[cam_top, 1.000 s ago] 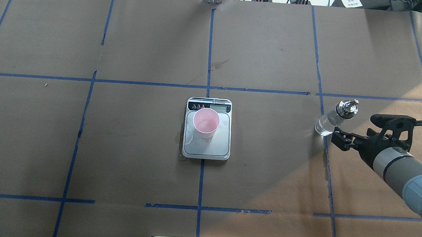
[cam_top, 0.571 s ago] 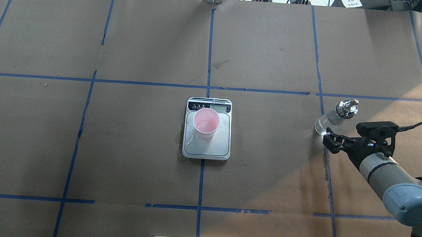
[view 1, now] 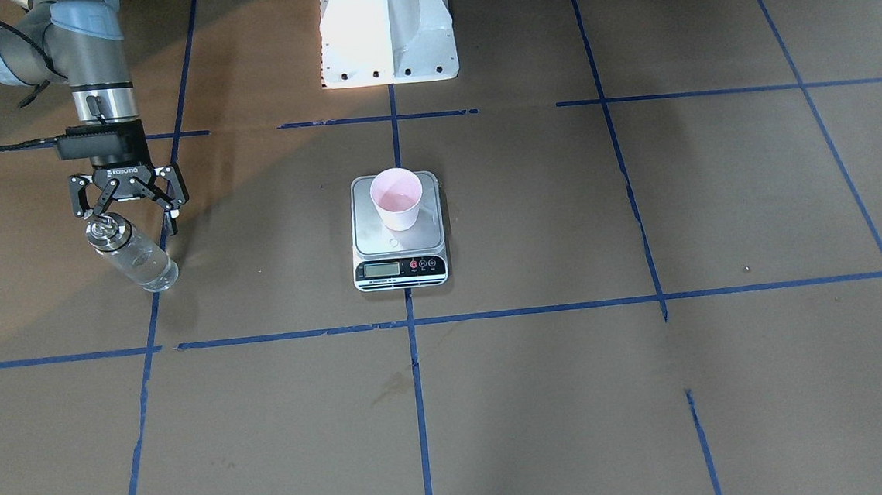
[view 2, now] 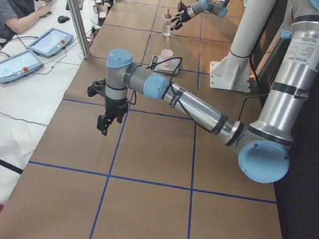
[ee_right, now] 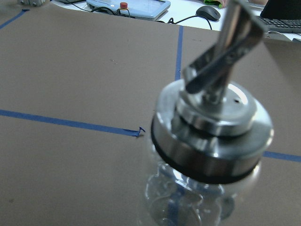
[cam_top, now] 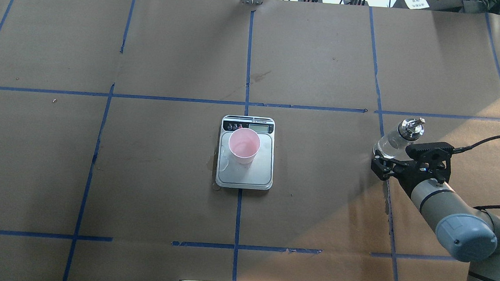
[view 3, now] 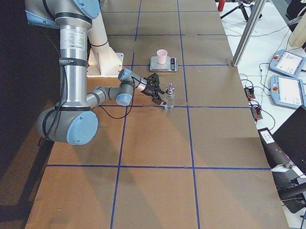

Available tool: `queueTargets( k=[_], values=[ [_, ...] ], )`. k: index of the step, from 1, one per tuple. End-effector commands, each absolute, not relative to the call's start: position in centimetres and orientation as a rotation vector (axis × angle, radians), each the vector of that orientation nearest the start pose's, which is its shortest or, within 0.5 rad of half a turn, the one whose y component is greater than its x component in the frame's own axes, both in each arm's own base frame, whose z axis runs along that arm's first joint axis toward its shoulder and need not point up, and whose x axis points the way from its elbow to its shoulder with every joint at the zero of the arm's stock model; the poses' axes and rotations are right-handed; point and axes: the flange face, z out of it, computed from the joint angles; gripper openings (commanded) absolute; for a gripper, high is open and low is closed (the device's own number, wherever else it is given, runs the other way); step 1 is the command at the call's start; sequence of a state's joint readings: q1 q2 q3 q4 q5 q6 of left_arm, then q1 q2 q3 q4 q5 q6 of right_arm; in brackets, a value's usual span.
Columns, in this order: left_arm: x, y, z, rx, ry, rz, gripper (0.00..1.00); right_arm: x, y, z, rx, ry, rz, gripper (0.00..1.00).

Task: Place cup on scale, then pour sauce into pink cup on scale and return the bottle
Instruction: 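Close the right gripper around the glass sauce bottle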

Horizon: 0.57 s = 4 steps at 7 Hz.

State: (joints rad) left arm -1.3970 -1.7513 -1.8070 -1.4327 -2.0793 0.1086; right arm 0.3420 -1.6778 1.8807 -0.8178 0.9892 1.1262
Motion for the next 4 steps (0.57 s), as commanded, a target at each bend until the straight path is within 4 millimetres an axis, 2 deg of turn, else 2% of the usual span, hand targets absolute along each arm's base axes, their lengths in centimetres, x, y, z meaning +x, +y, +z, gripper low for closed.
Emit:
queueTargets(
  k=[1,4],
  values=[
    [1.3,-56.2,47.7,0.259,0.516,0.346,1.00,-38.3,-34.2,46.6,0.879,-0.634,0.157,1.00],
    [1.2,-56.3,47.3,0.263,0.516,0.344,1.00,-36.8,-36.1,47.7,0.894,-0.579,0.159,1.00]
  ],
)
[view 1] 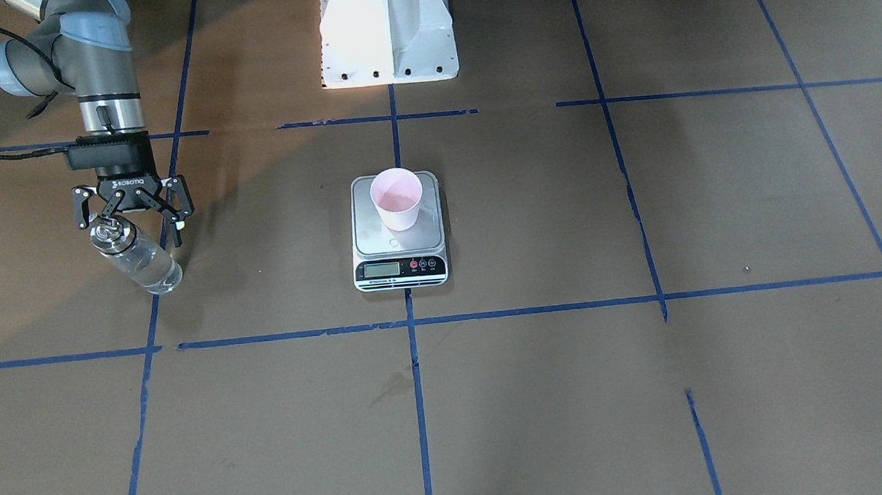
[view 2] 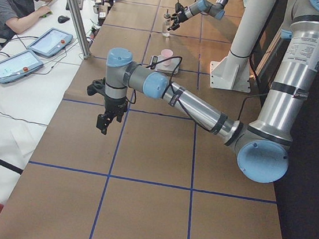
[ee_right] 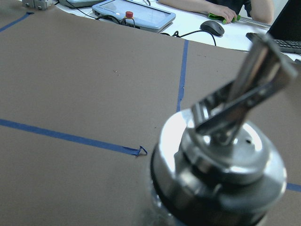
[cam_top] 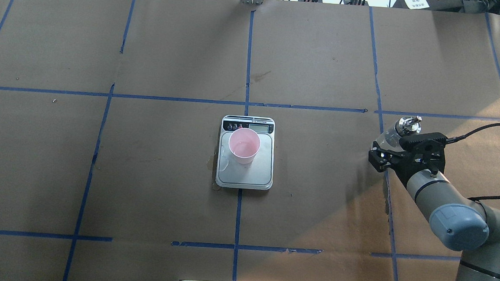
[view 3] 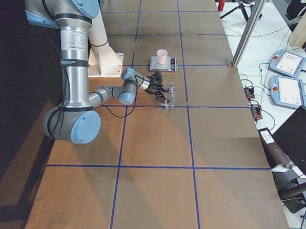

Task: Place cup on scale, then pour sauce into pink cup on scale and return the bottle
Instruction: 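Close the right gripper around the glass sauce bottle, then lift the bottle with the right gripper and carry it over the cup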

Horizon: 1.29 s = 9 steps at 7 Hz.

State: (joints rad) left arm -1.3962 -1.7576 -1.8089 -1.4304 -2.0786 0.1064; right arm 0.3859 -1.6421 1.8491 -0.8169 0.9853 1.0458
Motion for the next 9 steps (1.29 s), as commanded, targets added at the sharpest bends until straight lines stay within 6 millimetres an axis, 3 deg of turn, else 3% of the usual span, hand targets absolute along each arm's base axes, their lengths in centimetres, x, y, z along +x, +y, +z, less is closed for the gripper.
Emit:
queueTargets(
  k=[1,2,3,4,5,7,9],
  values=[
    [1.2,-56.3,47.3,0.263,0.516,0.344,1.00,-37.1,-36.4,48.5,0.890,-0.563,0.160,1.00],
    [1.2,-56.3,47.4,0.262,0.516,0.343,1.00,-38.0,-37.3,48.1,0.894,-0.569,0.169,0.99],
    [1.2,-56.3,47.4,0.262,0.516,0.343,1.00,-38.9,-37.9,48.0,0.896,-0.571,0.176,0.80],
    [1.3,-56.3,47.3,0.263,0.516,0.345,1.00,-38.5,-38.5,47.8,0.899,-0.571,0.186,0.02],
    [1.4,-56.4,47.2,0.265,0.516,0.348,1.00,-38.1,-38.9,47.2,0.910,-0.562,0.151,0.00],
    [1.4,-56.4,47.3,0.261,0.516,0.346,1.00,-36.5,-39.5,42.0,0.910,-0.611,0.106,0.00],
    [1.4,-56.3,47.4,0.261,0.516,0.348,1.00,-37.8,-39.8,32.6,0.879,-0.548,0.076,0.00]
  ],
)
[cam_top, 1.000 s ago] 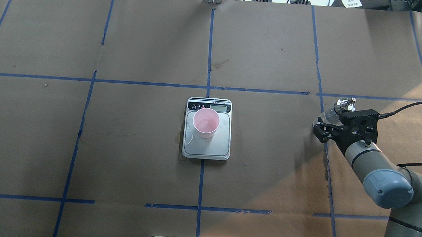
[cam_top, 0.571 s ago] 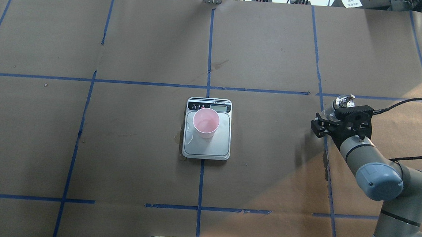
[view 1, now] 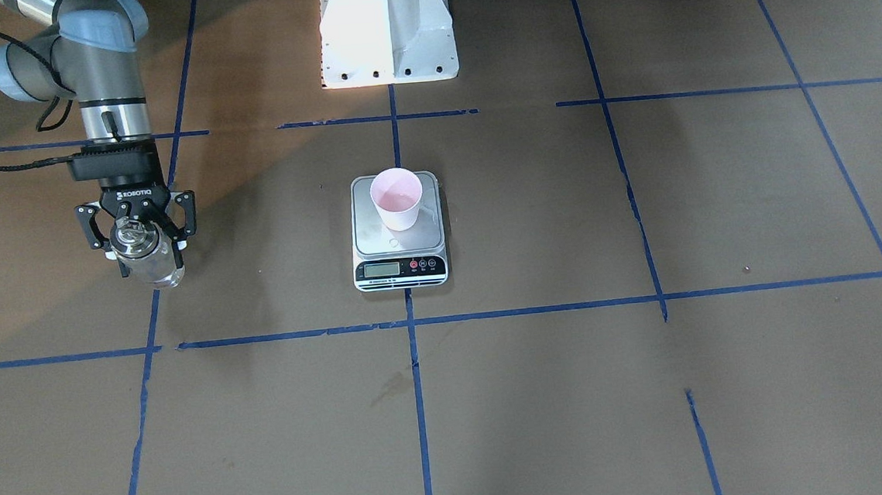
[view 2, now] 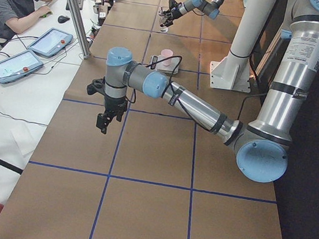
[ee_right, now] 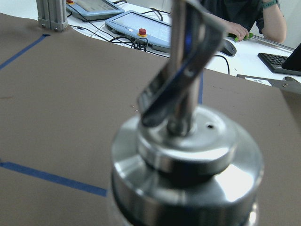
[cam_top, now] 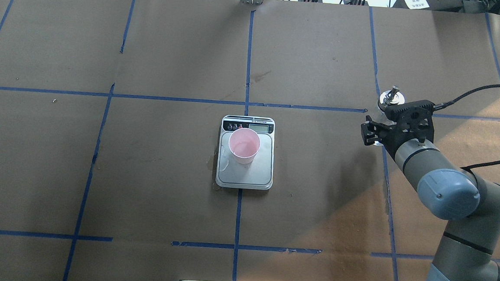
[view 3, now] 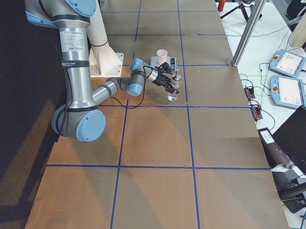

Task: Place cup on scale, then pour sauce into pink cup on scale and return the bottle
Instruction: 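Lift the bottle with the right gripper and carry it over the cup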

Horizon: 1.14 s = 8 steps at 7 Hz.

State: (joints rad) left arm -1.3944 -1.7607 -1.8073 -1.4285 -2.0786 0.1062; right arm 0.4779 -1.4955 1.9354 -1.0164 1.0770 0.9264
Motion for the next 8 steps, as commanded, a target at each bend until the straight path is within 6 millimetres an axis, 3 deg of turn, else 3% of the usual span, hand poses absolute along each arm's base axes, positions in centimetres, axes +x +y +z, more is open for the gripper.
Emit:
queueTargets(
  k=[1,2,3,4,5,6,8],
  values=[
    [1.3,-56.3,47.4,0.262,0.516,0.348,1.00,-38.6,-40.3,27.1,0.858,-0.495,0.062,0.00],
    [1.4,-56.3,47.5,0.260,0.516,0.349,1.00,-40.6,-39.6,24.7,0.847,-0.417,0.022,0.00],
    [1.4,-56.2,47.6,0.260,0.516,0.352,1.00,-42.5,-37.5,24.5,0.898,-0.391,-0.008,0.00],
    [1.4,-56.3,47.8,0.256,0.515,0.353,1.00,-44.9,-34.7,24.7,1.010,-0.261,-0.167,0.00],
    [1.4,-56.4,48.0,0.252,0.517,0.354,1.00,-45.8,-33.3,24.4,1.113,-0.091,-0.333,0.00],
    [1.4,-56.3,48.1,0.250,0.517,0.354,1.00,-47.0,-33.4,25.6,1.167,0.056,-0.391,0.00],
    [1.4,-56.3,48.6,0.243,0.516,0.353,1.00,-49.9,-33.2,28.3,1.177,0.191,-0.460,0.00]
  ],
)
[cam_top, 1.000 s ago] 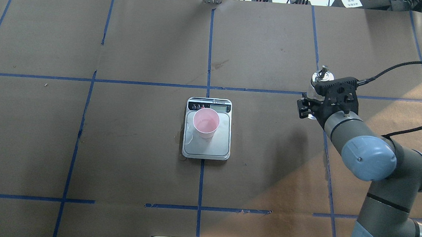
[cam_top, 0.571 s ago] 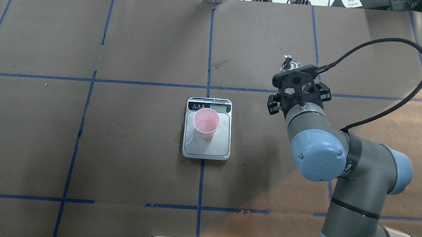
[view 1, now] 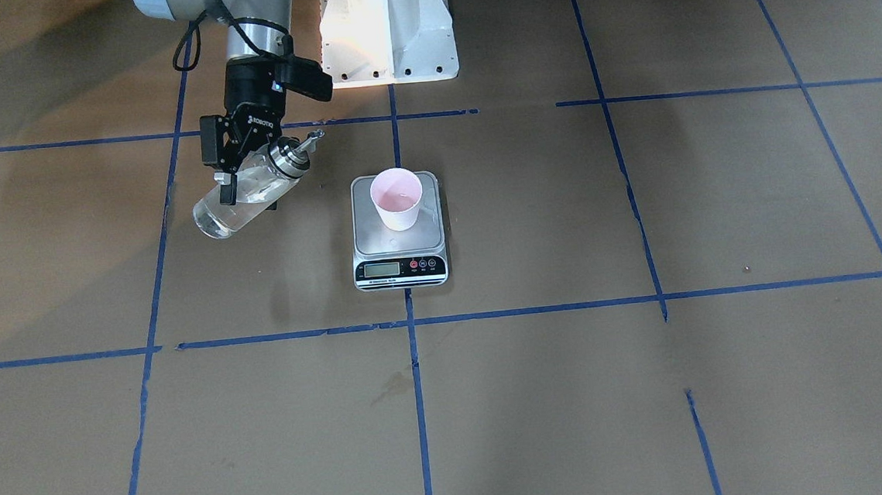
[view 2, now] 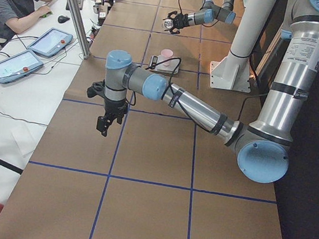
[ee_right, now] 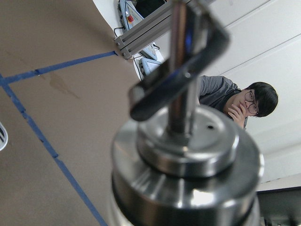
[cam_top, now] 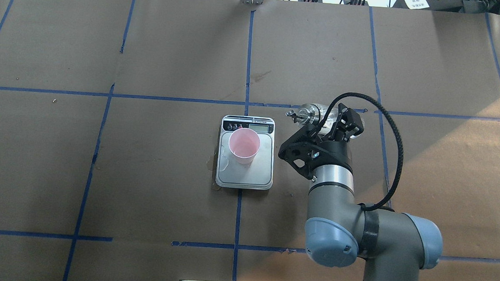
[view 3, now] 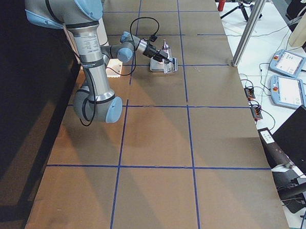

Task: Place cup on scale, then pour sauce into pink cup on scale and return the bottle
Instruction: 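Lift the bottle with the right gripper and carry it over the cup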

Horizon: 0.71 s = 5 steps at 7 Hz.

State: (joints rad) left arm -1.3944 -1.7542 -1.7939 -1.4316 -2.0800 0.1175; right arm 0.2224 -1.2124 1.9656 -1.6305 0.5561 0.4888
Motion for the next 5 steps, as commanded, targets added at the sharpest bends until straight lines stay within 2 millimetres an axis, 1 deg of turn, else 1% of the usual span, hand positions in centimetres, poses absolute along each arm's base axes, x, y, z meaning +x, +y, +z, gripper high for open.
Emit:
queueTargets(
  k=[1,2,3,5],
  values=[
    [1.4,-56.3,48.6,0.243,0.516,0.353,1.00,-50.2,-33.4,28.8,1.176,0.316,-0.545,0.00],
    [1.5,-56.4,48.8,0.239,0.516,0.352,1.00,-50.3,-33.4,29.1,1.167,0.392,-0.607,0.00],
    [1.5,-56.5,49.1,0.233,0.516,0.352,1.00,-50.8,-33.4,28.8,1.162,0.489,-0.674,0.00],
    [1.5,-56.4,49.4,0.229,0.516,0.353,1.00,-52.4,-33.7,28.2,1.153,0.543,-0.723,0.00]
  ],
)
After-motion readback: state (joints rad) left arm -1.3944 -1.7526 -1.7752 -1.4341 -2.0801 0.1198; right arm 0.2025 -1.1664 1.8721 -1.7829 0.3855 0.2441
